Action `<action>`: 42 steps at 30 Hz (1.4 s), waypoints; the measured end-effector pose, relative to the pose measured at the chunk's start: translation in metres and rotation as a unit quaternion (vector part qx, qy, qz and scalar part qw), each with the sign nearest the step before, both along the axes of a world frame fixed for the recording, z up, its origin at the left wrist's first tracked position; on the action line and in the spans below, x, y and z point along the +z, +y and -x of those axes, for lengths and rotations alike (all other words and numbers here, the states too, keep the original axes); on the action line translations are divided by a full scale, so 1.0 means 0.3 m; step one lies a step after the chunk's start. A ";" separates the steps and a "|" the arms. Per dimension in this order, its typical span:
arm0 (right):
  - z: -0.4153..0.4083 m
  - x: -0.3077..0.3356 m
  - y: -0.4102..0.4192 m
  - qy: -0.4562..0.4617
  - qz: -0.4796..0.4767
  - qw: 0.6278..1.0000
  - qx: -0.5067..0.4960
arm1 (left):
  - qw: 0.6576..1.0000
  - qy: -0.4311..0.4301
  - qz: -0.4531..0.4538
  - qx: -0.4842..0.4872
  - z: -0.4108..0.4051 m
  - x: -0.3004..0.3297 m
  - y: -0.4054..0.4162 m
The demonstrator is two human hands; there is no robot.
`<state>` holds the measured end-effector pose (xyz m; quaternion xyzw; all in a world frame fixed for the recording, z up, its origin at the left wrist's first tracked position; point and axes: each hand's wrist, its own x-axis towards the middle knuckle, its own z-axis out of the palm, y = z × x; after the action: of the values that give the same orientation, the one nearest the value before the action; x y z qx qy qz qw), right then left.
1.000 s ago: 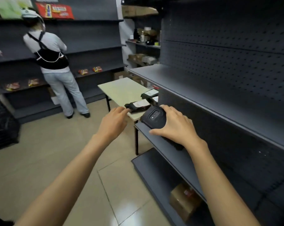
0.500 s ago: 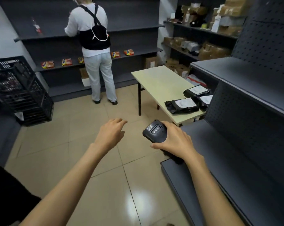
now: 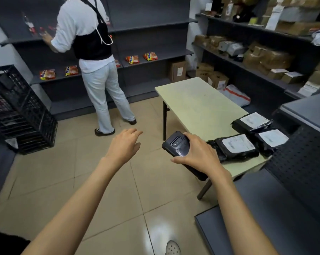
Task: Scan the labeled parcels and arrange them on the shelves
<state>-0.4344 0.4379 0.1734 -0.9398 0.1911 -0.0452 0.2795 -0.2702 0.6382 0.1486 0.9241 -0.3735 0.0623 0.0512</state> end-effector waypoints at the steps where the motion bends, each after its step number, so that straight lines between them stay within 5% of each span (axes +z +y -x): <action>1: -0.059 -0.004 -0.021 0.001 0.000 1.000 -0.002 | 1.000 0.002 0.002 -0.004 -0.058 -0.002 -0.028; 9: -0.452 -0.057 -0.226 0.034 -0.018 0.998 -0.050 | 0.998 0.028 -0.012 -0.061 -0.513 -0.055 -0.324; 22: -0.975 -0.148 -0.631 0.040 -0.072 0.954 -0.289 | 0.955 0.051 -0.056 -0.288 -1.210 -0.116 -1.077; 42: -0.768 -0.431 -1.312 0.103 -0.165 0.782 -0.591 | 0.777 0.070 -0.160 -0.605 -0.920 -0.468 -2.221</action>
<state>-0.2040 0.0442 0.0442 -0.5807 0.7417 -0.0723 0.3278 0.0058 -0.0282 0.0083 0.5045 -0.8556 -0.1067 -0.0447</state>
